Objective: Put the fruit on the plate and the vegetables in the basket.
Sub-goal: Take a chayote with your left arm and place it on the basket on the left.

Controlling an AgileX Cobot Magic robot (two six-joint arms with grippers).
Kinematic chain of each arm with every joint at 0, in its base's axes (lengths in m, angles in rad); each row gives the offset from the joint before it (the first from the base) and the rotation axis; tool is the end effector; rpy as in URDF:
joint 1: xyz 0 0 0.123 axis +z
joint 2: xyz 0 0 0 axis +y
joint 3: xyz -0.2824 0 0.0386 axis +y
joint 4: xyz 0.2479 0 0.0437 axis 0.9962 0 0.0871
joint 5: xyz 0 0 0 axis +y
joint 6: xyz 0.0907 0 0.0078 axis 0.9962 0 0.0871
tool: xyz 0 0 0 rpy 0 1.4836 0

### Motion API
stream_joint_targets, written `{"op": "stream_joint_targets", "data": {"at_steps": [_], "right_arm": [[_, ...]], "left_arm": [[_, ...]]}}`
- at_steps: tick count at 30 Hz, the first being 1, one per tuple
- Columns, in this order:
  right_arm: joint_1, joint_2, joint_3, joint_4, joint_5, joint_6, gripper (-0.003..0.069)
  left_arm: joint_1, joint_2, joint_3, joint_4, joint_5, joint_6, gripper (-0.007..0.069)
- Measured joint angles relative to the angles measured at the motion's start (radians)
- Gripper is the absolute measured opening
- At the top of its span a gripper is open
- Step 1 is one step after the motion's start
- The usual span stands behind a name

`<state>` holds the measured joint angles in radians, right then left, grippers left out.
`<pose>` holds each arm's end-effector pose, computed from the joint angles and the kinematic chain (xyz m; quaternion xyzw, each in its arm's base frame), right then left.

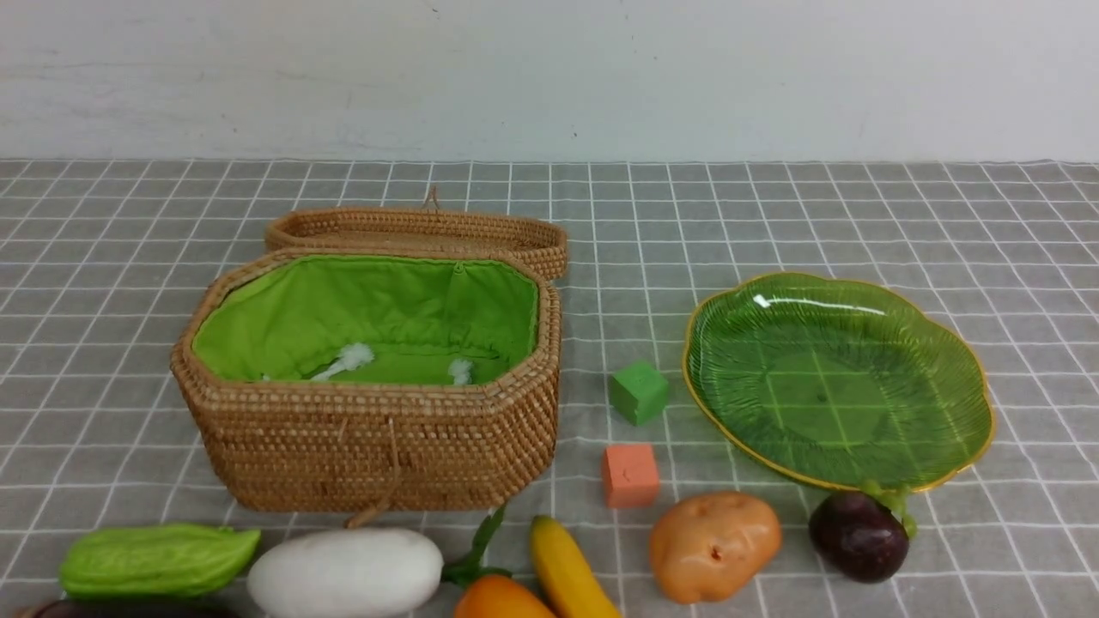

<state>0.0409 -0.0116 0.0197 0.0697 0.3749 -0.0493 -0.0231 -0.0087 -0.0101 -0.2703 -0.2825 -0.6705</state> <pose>0.0523 0.0045 0.1734 -0.0178 0.8031 0.0271 0.5949 0.0488 0.0056 0.2409 -0.2736 0.4907 -0.3610 0.7443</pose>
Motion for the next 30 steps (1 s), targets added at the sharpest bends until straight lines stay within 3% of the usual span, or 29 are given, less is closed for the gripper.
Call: {"op": "stream_joint_targets", "data": {"at_steps": [7, 9, 15, 20, 30], "right_arm": [[0.000, 0.000, 0.000, 0.000, 0.000, 0.000, 0.0242], [0.000, 0.000, 0.000, 0.000, 0.000, 0.000, 0.0242], [0.000, 0.000, 0.000, 0.000, 0.000, 0.000, 0.0242], [0.000, 0.000, 0.000, 0.000, 0.000, 0.000, 0.0242], [0.000, 0.000, 0.000, 0.000, 0.000, 0.000, 0.0242]], "left_arm": [[0.000, 0.041, -0.297, 0.205, 0.272, -0.002, 0.0238], [0.000, 0.140, -0.447, 0.309, 0.443, -0.002, 0.0238], [-0.001, 0.344, -0.571, 0.458, 0.735, -0.002, 0.0238], [-0.013, 0.446, -0.571, 0.546, 0.836, -0.002, 0.0238], [-0.043, 0.466, -0.571, 0.554, 0.883, -0.005, 0.0238]]}}
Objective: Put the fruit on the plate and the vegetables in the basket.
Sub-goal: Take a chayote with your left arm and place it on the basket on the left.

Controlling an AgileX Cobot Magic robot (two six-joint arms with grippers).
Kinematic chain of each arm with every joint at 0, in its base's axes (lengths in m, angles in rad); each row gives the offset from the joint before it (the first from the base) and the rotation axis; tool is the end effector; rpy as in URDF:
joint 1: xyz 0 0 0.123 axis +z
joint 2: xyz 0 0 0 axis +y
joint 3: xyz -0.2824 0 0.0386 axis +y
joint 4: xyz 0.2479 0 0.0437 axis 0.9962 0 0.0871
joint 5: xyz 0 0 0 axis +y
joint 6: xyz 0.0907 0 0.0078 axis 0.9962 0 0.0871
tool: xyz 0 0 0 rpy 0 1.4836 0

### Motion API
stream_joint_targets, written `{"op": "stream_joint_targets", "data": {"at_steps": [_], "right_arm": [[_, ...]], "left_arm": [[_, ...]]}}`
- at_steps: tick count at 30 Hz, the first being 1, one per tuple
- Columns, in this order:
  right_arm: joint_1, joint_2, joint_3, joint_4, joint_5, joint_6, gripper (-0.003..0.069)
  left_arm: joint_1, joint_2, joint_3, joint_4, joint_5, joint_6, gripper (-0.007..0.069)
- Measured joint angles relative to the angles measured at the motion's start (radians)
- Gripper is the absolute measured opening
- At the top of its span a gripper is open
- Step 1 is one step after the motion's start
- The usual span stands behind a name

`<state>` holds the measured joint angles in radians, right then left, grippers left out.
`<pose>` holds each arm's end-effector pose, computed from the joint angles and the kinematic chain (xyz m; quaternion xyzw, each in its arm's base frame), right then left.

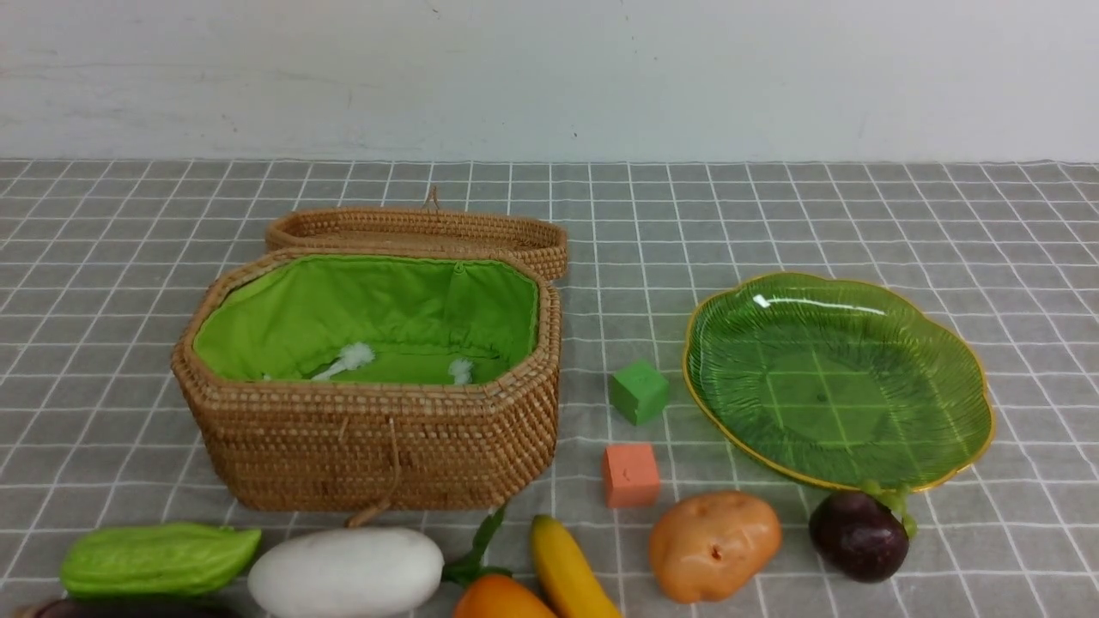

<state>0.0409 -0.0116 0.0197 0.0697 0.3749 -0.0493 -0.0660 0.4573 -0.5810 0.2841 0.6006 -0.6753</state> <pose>0.0523 0.0045 0.1734 -0.0178 0.8031 0.0271 0.5949 0.0888 0.0086 0.3236 -0.1966 0.8001 -0.0771 0.5614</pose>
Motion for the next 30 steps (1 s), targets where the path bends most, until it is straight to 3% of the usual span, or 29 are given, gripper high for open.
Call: {"op": "stream_joint_targets", "data": {"at_steps": [7, 16, 25, 30], "right_arm": [[0.000, 0.000, 0.000, 0.000, 0.000, 0.000, 0.0242], [0.000, 0.000, 0.000, 0.000, 0.000, 0.000, 0.0242], [0.000, 0.000, 0.000, 0.000, 0.000, 0.000, 0.0242], [0.000, 0.000, 0.000, 0.000, 0.000, 0.000, 0.0242]], "left_arm": [[0.000, 0.000, 0.000, -0.113, 0.122, -0.002, 0.0238], [0.000, 0.055, -0.052, -0.121, 0.258, -0.002, 0.0238], [0.000, 0.362, -0.179, -0.119, 0.370, 0.007, 0.0238], [-0.047, 0.526, -0.181, -0.139, 0.390, 0.109, 0.0246]]}}
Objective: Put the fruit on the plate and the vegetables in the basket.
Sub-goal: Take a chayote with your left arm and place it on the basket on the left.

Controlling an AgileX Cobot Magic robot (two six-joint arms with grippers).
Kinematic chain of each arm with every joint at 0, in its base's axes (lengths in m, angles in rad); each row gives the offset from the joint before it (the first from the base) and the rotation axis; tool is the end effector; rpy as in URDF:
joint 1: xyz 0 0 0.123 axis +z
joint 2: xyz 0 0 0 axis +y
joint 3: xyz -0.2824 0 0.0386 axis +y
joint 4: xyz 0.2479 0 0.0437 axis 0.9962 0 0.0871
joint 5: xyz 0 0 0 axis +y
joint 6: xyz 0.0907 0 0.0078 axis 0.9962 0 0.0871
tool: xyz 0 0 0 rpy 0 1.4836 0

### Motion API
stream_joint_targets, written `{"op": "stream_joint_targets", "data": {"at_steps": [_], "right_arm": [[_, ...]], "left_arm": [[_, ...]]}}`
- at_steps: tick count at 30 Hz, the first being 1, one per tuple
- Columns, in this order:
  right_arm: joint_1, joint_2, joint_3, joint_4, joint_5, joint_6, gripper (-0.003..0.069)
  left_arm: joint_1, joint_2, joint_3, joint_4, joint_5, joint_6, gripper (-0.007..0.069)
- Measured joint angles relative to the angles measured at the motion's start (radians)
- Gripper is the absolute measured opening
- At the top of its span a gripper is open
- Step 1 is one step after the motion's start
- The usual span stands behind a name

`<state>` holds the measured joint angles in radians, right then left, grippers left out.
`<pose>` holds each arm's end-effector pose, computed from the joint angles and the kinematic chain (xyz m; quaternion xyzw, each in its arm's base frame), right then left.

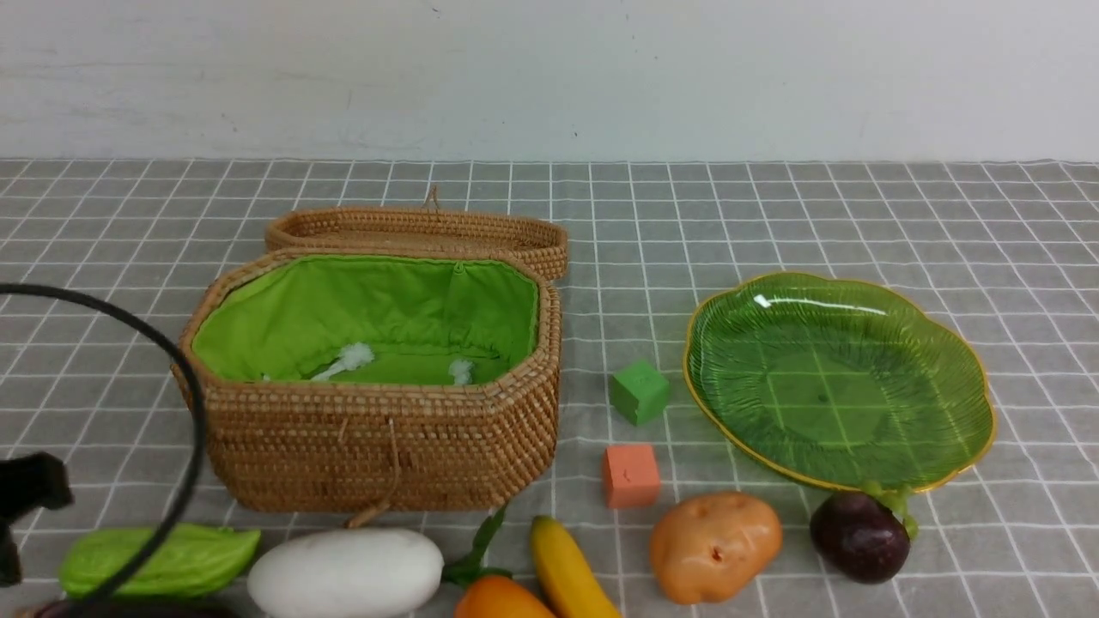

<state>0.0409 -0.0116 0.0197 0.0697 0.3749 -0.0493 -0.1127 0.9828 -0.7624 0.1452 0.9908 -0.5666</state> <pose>0.0523 0.0045 0.1734 -0.0178 0.8031 0.0271 0.5949 0.1664 -0.0077 0.2865 -0.1942 0.9533 -0.0095 0.2310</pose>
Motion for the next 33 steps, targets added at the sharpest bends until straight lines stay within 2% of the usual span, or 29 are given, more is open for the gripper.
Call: {"op": "stream_joint_targets", "data": {"at_steps": [4, 8, 12, 16, 20, 21, 24, 25, 26, 29, 33], "right_arm": [[0.000, 0.000, 0.000, 0.000, 0.000, 0.000, 0.0242], [0.000, 0.000, 0.000, 0.000, 0.000, 0.000, 0.0242], [0.000, 0.000, 0.000, 0.000, 0.000, 0.000, 0.0242], [0.000, 0.000, 0.000, 0.000, 0.000, 0.000, 0.0242], [0.000, 0.000, 0.000, 0.000, 0.000, 0.000, 0.0242], [0.000, 0.000, 0.000, 0.000, 0.000, 0.000, 0.0242], [0.000, 0.000, 0.000, 0.000, 0.000, 0.000, 0.0242], [0.000, 0.000, 0.000, 0.000, 0.000, 0.000, 0.0242], [0.000, 0.000, 0.000, 0.000, 0.000, 0.000, 0.0242], [0.000, 0.000, 0.000, 0.000, 0.000, 0.000, 0.0242], [0.000, 0.000, 0.000, 0.000, 0.000, 0.000, 0.0242]], "left_arm": [[-0.120, 0.066, 0.000, 0.070, -0.038, 0.129, 0.0290], [-0.240, 0.118, 0.000, 0.227, -0.123, 0.244, 0.0330], [-0.270, 0.166, 0.000, 0.336, -0.214, 0.285, 0.0336], [-0.271, 0.212, 0.000, 0.369, -0.271, 0.325, 0.0356], [-0.271, 0.220, 0.000, 0.336, -0.301, 0.366, 0.0409], [-0.271, 0.220, -0.001, 0.298, -0.297, 0.384, 0.0451], [-0.271, 0.220, -0.001, 0.236, -0.232, 0.490, 0.0529], [-0.270, 0.220, -0.001, 0.232, -0.221, 0.509, 0.0533], [-0.251, 0.220, -0.001, 0.199, -0.184, 0.599, 0.0557], [-0.206, 0.220, -0.001, 0.155, -0.170, 0.666, 0.0566], [-0.042, 0.220, -0.001, 0.024, -0.171, 0.800, 0.0572]]}}
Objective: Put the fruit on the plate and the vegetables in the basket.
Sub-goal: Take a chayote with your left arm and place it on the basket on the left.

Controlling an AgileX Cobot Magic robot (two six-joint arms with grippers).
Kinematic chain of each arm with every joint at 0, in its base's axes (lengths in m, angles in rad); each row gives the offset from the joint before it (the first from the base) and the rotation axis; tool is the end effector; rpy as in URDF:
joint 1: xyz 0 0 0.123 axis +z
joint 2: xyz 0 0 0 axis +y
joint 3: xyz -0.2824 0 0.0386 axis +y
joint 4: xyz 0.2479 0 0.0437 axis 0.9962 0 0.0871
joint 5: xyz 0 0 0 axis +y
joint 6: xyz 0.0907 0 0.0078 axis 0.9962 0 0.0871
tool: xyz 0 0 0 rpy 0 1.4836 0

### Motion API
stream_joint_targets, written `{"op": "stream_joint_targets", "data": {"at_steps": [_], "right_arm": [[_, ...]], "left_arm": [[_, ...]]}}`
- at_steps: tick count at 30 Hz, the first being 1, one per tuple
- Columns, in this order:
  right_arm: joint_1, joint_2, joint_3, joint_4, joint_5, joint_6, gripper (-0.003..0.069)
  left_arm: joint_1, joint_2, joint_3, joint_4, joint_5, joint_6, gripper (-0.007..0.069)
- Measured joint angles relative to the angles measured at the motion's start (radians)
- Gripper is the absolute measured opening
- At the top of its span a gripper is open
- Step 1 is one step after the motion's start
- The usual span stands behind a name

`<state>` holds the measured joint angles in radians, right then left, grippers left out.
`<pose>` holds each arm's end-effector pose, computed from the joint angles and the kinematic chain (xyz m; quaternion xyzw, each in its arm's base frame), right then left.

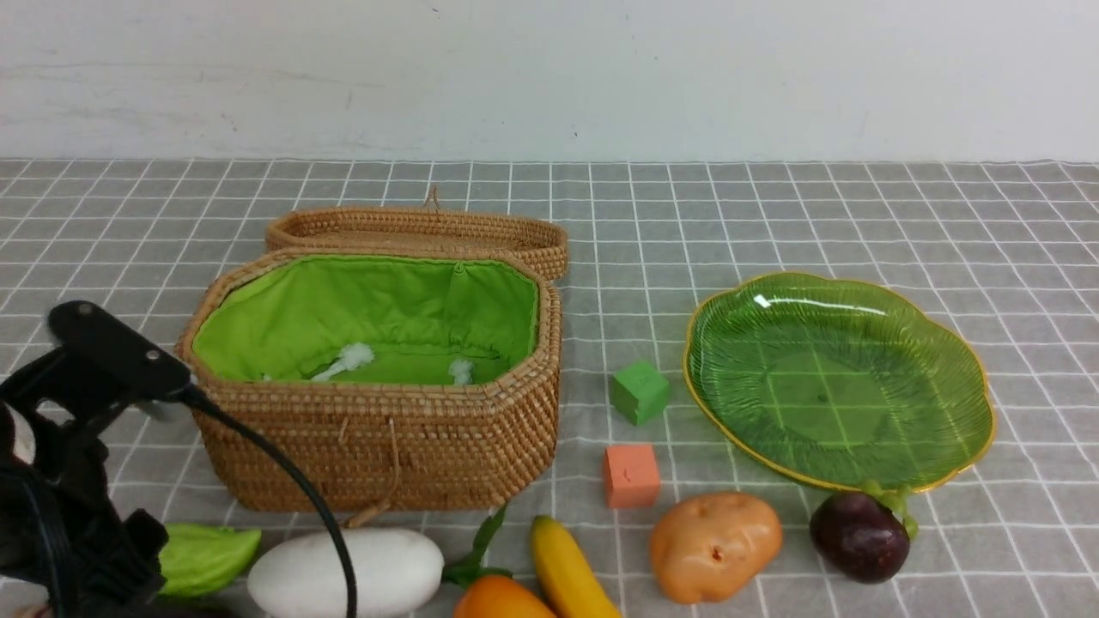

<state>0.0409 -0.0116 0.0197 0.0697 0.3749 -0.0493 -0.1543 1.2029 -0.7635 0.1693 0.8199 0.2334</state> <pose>0.0523 0.0045 0.1734 -0.0178 0.8031 0.0271 0.5949 0.2121 -0.0216 0.2514 0.2316 0.9499 0.0798 0.1943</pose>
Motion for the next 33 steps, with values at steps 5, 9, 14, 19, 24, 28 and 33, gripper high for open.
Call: {"op": "stream_joint_targets", "data": {"at_steps": [5, 9, 14, 19, 24, 28, 33], "right_arm": [[0.000, 0.000, 0.000, 0.000, 0.000, 0.000, 0.0242], [0.000, 0.000, 0.000, 0.002, 0.000, 0.000, 0.0242], [0.000, 0.000, 0.000, 0.001, 0.000, 0.000, 0.0242], [0.000, 0.000, 0.000, 0.001, 0.000, 0.000, 0.0242], [0.000, 0.000, 0.000, 0.001, 0.000, 0.000, 0.0242], [0.000, 0.000, 0.000, 0.001, 0.000, 0.000, 0.0242], [0.000, 0.000, 0.000, 0.001, 0.000, 0.000, 0.0242]], "left_arm": [[0.081, 0.000, 0.000, -0.061, -0.147, -0.009, 0.0563], [0.081, 0.002, 0.000, -0.160, -0.176, -0.093, 0.0549], [0.081, 0.059, -0.001, -0.130, -0.165, -0.027, 0.0534], [0.081, 0.129, -0.001, -0.129, -0.173, 0.139, 0.0531], [0.081, 0.160, -0.001, -0.136, -0.194, 0.245, 0.0531], [0.081, 0.212, -0.002, -0.138, -0.230, 0.285, 0.0531], [0.081, 0.284, -0.003, -0.115, -0.270, 0.290, 0.0531]]}}
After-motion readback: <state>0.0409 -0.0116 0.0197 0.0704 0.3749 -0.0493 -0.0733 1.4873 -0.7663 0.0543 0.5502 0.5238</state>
